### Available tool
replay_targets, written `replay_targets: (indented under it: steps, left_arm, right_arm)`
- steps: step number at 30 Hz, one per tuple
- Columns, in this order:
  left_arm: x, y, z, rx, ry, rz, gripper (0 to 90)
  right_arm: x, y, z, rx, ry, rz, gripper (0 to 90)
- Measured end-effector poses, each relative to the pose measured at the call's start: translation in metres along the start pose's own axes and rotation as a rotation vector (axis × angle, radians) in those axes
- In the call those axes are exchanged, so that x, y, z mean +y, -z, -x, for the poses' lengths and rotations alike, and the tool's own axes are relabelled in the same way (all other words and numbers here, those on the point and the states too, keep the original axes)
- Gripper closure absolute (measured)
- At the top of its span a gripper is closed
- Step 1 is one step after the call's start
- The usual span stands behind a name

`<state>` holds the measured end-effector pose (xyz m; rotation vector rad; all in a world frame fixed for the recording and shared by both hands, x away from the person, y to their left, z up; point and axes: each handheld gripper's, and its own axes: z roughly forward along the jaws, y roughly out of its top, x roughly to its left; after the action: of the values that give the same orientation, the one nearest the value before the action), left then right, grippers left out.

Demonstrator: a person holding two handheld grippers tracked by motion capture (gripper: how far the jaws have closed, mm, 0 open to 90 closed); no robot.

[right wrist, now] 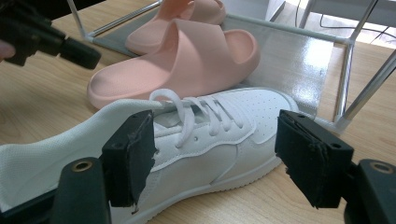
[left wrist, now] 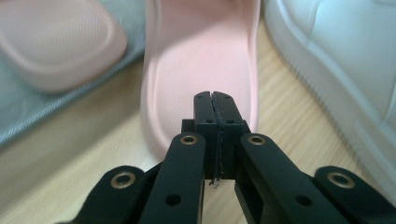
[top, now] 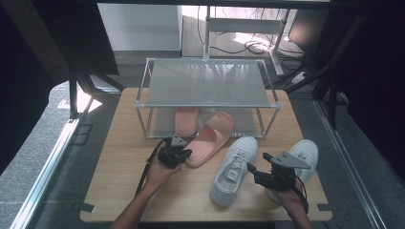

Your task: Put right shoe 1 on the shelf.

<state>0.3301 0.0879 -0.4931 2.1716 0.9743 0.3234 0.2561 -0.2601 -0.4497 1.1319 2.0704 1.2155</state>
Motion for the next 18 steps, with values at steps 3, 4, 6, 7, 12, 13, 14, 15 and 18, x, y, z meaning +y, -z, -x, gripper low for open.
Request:
replay_targets:
  steps: [3, 4, 6, 7, 12, 13, 14, 15, 18]
  left_arm:
    - [-0.012, 0.003, -0.004, -0.008, 0.011, -0.015, 90.0]
    - [-0.015, 0.004, -0.005, -0.012, 0.016, -0.02, 90.0]
    - [-0.02, 0.005, -0.007, -0.025, 0.031, -0.02, 90.0]
    - [-0.022, 0.005, -0.008, -0.025, 0.035, -0.021, 90.0]
    - [-0.028, 0.005, -0.008, -0.033, 0.045, -0.029, 90.0]
    - [-0.029, 0.004, -0.008, -0.032, 0.044, -0.031, 90.0]
    - [-0.029, 0.004, -0.007, -0.034, 0.042, -0.036, 90.0]
    - [-0.029, 0.003, -0.006, -0.036, 0.041, -0.038, 90.0]
    - [-0.029, 0.0, -0.004, -0.039, 0.03, -0.049, 90.0]
  right_arm:
    - [0.0, 0.0, 0.0, 0.0, 0.0, 0.0, 29.1]
    - [0.0, 0.0, 0.0, 0.0, -0.002, -0.001, 29.1]
    - [0.0, -0.001, 0.0, -0.001, 0.0, -0.001, 29.1]
    - [0.0, -0.001, 0.0, -0.001, 0.0, -0.002, 29.1]
    - [0.0, -0.003, -0.002, 0.002, 0.005, -0.005, 29.1]
    - [0.0, -0.002, -0.002, 0.003, 0.005, -0.005, 29.1]
    - [0.0, -0.002, -0.002, 0.003, 0.003, -0.006, 29.1]
    - [0.0, -0.002, -0.002, 0.003, 0.003, -0.006, 29.1]
    - [0.0, -0.001, -0.001, 0.001, 0.002, -0.004, 29.1]
